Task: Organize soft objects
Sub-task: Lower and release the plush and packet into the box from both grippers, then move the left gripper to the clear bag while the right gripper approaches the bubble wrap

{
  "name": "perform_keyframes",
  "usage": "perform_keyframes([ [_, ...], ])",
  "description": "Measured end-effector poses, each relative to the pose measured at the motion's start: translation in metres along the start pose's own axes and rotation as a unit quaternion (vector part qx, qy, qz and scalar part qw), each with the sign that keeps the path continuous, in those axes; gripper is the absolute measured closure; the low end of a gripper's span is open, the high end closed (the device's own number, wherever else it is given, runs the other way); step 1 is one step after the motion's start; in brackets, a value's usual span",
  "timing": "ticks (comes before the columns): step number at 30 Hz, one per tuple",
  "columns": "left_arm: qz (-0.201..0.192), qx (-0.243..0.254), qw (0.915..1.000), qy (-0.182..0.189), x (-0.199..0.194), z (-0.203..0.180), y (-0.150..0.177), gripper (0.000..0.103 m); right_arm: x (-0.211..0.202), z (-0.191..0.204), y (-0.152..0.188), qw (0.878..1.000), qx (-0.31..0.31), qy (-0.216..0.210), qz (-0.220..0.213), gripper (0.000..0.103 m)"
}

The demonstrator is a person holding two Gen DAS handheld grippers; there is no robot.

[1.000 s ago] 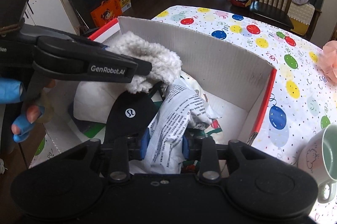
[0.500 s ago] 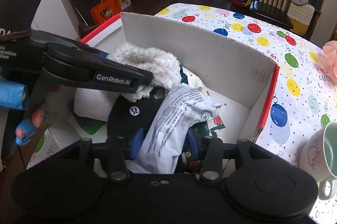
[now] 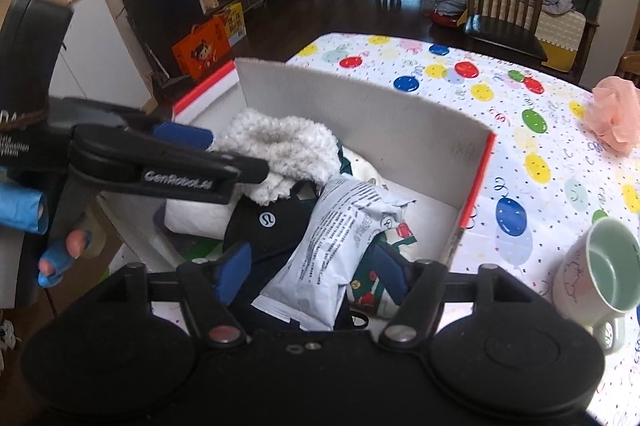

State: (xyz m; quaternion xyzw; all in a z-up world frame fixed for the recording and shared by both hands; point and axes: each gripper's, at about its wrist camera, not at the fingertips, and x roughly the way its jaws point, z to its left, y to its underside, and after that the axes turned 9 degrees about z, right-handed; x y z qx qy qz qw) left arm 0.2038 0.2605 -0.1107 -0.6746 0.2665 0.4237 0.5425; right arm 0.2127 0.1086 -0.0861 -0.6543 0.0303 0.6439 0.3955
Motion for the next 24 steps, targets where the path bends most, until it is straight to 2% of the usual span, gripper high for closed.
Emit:
perform_keyframes([
  [4,-0.023,0.018,0.9996,-0.003,-0.020,-0.005,0.006,0.035,-0.021,-0.001,0.006,1.000,0.005,-0.004,-0.020,0.031],
  [8,-0.047,0.030,0.9984,0.012,-0.043,-0.015,0.009,0.035,-0.045,-0.002,0.012,0.999,0.016,-0.007,-0.047,0.028],
  [11,-0.062,0.038,0.9970,0.024,-0.059,-0.026,0.008,0.021,-0.064,-0.005,0.018,0.997,0.026,-0.004,-0.069,0.022],
  [14,-0.083,0.046,0.9947,0.040,-0.073,-0.038,0.009,0.019,-0.082,-0.010,0.026,0.996,0.034,0.002,-0.088,0.019],
  [24,-0.094,0.086,0.9876,0.092,-0.085,-0.105,-0.002,0.016,-0.134,-0.051,0.060,0.986,0.078,0.040,-0.144,0.005],
])
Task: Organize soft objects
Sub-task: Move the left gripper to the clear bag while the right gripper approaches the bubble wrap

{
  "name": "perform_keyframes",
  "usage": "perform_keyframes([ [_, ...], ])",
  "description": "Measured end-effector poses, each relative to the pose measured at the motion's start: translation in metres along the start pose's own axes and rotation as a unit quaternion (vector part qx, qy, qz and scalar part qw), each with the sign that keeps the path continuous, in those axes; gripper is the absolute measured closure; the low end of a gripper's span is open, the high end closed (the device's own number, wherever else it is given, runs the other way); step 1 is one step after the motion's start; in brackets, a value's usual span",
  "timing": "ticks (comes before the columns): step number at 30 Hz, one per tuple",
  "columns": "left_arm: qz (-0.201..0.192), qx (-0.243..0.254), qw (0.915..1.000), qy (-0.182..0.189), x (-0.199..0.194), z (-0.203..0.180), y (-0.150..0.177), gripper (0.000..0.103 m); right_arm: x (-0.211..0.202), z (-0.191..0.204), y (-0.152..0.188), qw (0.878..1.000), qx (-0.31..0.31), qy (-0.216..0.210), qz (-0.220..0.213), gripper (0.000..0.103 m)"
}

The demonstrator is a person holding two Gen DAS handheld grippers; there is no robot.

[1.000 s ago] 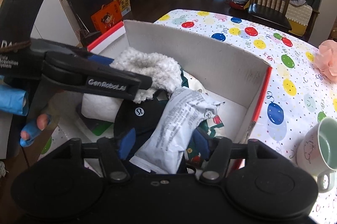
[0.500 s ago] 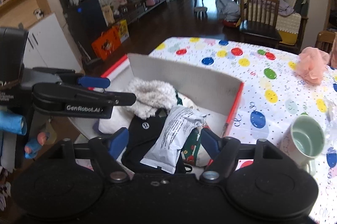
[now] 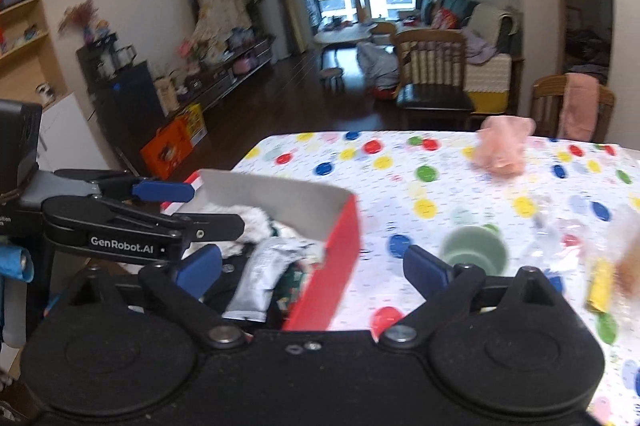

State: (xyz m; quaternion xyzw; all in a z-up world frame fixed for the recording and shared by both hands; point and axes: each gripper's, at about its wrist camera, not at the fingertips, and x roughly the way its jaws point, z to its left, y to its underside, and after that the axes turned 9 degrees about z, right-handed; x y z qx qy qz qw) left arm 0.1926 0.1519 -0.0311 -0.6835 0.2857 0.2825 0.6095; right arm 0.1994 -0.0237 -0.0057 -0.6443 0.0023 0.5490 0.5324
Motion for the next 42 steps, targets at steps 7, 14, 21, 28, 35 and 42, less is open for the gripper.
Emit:
perform_keyframes([
  [7,0.001,0.001,0.9993,0.038,0.024,-0.052,-0.017,0.015,-0.022,-0.054,0.015,0.998,0.022,0.046,-0.025,0.001],
  [14,-0.008,0.031,0.9977,0.061,0.053,-0.118,-0.031,0.002,-0.023,-0.110,0.038,0.994,0.033,0.097,-0.024,0.001],
  [21,0.021,0.033,0.9968,0.070,0.104,-0.173,-0.055,0.002,-0.002,-0.169,0.059,0.990,0.056,0.129,-0.002,0.001],
  [28,0.034,0.012,0.9976,0.060,0.154,-0.212,-0.083,0.002,-0.013,-0.223,0.072,0.986,0.083,0.143,-0.010,0.001],
  [35,0.057,0.002,0.9975,0.043,0.209,-0.248,-0.109,0.002,-0.023,-0.279,0.069,0.982,0.103,0.156,-0.014,0.001],
  [42,0.086,-0.034,0.9958,0.000,0.271,-0.260,-0.129,0.002,-0.018,-0.306,0.061,0.985,0.100,0.140,-0.012,0.002],
])
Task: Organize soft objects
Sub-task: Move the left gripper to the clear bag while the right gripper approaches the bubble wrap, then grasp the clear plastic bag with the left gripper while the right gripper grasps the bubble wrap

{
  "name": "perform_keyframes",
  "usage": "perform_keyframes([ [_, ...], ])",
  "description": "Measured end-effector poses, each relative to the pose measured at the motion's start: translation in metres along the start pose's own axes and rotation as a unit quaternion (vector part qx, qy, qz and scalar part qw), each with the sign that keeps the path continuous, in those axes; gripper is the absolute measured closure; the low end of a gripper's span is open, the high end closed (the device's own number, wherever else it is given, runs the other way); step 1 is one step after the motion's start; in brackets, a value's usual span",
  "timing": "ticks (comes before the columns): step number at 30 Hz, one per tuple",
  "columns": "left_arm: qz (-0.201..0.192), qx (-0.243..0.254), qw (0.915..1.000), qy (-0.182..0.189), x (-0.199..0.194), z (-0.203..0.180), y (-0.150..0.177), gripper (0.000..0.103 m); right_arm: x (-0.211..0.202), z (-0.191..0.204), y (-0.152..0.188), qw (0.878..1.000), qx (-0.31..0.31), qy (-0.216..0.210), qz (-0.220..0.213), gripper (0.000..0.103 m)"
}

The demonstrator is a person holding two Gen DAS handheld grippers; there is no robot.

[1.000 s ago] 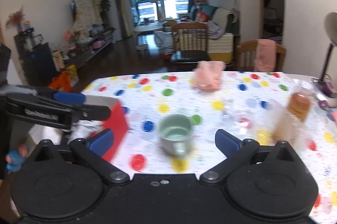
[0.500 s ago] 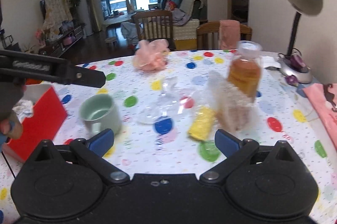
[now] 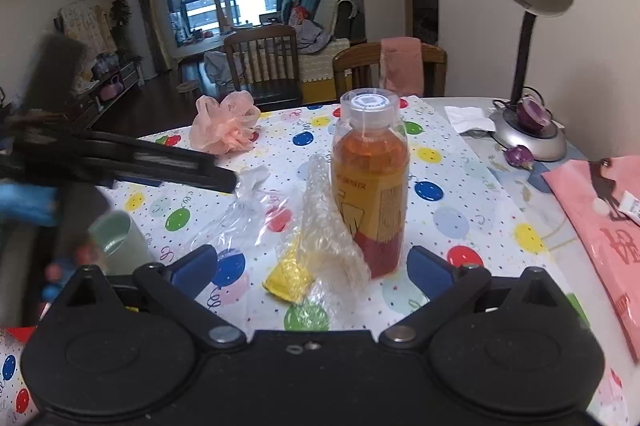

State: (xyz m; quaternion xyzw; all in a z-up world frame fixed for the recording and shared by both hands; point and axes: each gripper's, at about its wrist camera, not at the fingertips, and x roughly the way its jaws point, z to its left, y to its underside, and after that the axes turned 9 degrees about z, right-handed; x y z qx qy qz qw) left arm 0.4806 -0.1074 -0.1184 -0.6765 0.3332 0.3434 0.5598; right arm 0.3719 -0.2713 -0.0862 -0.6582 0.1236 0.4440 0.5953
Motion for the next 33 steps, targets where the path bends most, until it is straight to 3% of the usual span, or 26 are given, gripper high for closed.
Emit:
perform_keyframes([
  [8,0.029,-0.048,0.9966,-0.061,0.055,0.004,-0.028,0.002,0.032,-0.010,-0.013,1.000,-0.008,-0.015,0.008,0.006],
  [13,0.041,-0.073,0.9934,-0.077,0.084,0.009,-0.040,0.002,0.050,-0.014,-0.017,1.000,-0.006,-0.021,0.016,0.010],
  [23,0.052,-0.113,0.9888,-0.082,0.119,0.016,-0.046,0.004,0.069,-0.023,-0.015,0.999,0.012,-0.039,0.035,0.038],
  [26,0.058,-0.117,0.9872,-0.092,0.126,0.018,-0.045,0.014,0.070,-0.025,-0.013,0.998,0.015,-0.045,0.040,0.052],
  [30,0.056,-0.120,0.9861,-0.100,0.129,0.019,-0.044,0.024,0.072,-0.027,-0.011,0.997,0.017,-0.054,0.044,0.055],
  [33,0.049,-0.116,0.9869,-0.101,0.128,0.019,-0.045,0.042,0.071,-0.029,-0.010,0.997,0.021,-0.056,0.046,0.062],
])
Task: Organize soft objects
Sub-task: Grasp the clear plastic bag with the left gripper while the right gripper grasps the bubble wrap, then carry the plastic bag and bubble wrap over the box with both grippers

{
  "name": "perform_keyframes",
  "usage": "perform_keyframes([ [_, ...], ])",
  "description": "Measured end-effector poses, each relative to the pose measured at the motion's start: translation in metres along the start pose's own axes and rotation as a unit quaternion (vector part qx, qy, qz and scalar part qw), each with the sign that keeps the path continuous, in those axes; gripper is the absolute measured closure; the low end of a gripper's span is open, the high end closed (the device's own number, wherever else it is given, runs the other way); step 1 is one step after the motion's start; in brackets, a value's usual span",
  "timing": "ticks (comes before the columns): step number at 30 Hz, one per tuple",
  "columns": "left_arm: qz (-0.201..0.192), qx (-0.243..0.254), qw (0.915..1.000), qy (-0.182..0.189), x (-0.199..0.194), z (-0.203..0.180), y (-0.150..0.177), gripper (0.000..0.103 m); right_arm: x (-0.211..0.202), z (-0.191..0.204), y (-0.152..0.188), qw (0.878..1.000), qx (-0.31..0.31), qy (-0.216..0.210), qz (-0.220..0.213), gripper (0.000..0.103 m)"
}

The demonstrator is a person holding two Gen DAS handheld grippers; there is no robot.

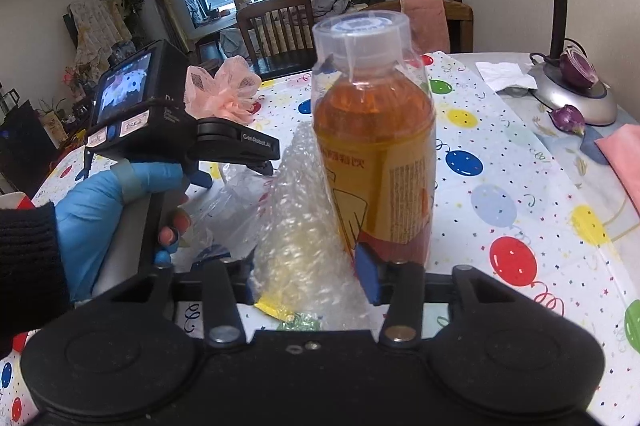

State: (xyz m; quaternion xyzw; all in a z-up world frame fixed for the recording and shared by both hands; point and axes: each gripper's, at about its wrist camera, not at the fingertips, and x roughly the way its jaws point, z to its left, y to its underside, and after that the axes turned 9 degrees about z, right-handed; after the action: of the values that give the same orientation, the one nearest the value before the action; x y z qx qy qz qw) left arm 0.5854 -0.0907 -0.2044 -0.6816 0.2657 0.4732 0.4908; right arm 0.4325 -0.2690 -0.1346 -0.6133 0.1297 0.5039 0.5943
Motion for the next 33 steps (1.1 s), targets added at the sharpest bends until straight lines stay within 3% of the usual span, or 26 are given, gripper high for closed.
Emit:
perform_keyframes([
  [3,-0.004,0.004,1.0000,0.004,-0.002,0.000,0.000,0.057,-0.002,-0.001,0.001,1.000,0.004,-0.009,0.001,0.068],
  [6,-0.001,0.004,1.0000,0.005,-0.004,-0.001,0.001,0.065,-0.004,0.000,0.002,1.000,-0.005,-0.009,-0.001,0.072],
  [10,-0.010,0.021,0.9997,0.001,-0.011,-0.004,0.002,0.074,-0.007,0.002,0.003,1.000,-0.009,-0.005,-0.009,0.092],
  [14,-0.015,0.030,0.9994,0.008,-0.021,-0.004,0.003,0.075,-0.011,0.003,0.001,1.000,-0.011,-0.001,-0.016,0.099],
  [33,-0.025,0.021,0.9951,0.093,-0.103,0.027,0.024,0.077,-0.078,0.018,0.001,0.997,0.016,-0.020,-0.074,0.100],
])
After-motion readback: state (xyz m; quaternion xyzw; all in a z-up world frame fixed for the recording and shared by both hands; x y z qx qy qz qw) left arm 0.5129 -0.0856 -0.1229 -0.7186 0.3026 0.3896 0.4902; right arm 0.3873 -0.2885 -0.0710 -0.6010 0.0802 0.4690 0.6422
